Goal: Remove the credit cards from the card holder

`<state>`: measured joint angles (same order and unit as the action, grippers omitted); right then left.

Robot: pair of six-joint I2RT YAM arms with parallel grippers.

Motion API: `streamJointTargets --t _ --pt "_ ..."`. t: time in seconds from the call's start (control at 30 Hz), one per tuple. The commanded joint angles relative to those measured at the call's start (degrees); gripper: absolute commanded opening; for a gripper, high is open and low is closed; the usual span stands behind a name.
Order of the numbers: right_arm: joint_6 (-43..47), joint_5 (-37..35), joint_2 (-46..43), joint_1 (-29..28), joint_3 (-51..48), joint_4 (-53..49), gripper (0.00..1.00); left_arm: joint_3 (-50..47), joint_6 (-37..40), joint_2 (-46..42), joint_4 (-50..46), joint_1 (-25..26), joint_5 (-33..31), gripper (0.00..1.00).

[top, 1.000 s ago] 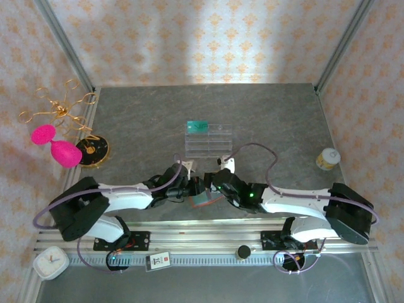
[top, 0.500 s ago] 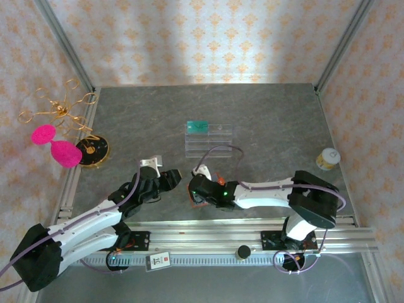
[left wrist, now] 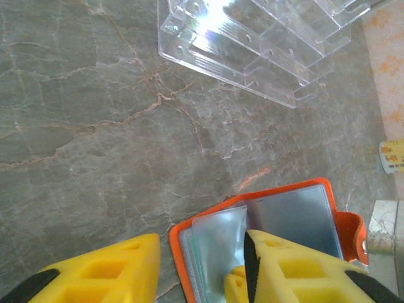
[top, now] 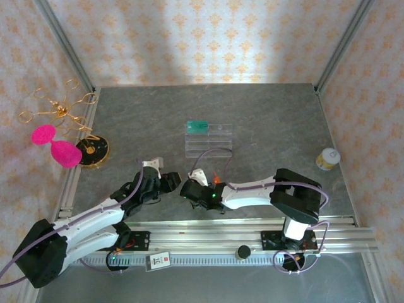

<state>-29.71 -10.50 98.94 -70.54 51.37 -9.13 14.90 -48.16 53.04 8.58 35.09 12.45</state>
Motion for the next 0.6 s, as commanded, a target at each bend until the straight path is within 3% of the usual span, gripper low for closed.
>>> streamJointTargets --t 0.0,0.37,0.57 --pt "-2.89 -0.48 -0.13 -0.04 -1.65 -0.69 0.00 -0.82 1.23 0.64 2.74 -0.37 3.28 0.37" --pt "-11.23 8.84 -14.66 5.65 -13.93 20.09 0.00 0.15 -0.18 8.16 8.36 4.16 5.92 0.01" --pt "-13.54 10.15 -15.65 5.86 -15.39 21.92 0.00 2.38 -0.16 14.63 12.08 6.65 7.11 0.00"
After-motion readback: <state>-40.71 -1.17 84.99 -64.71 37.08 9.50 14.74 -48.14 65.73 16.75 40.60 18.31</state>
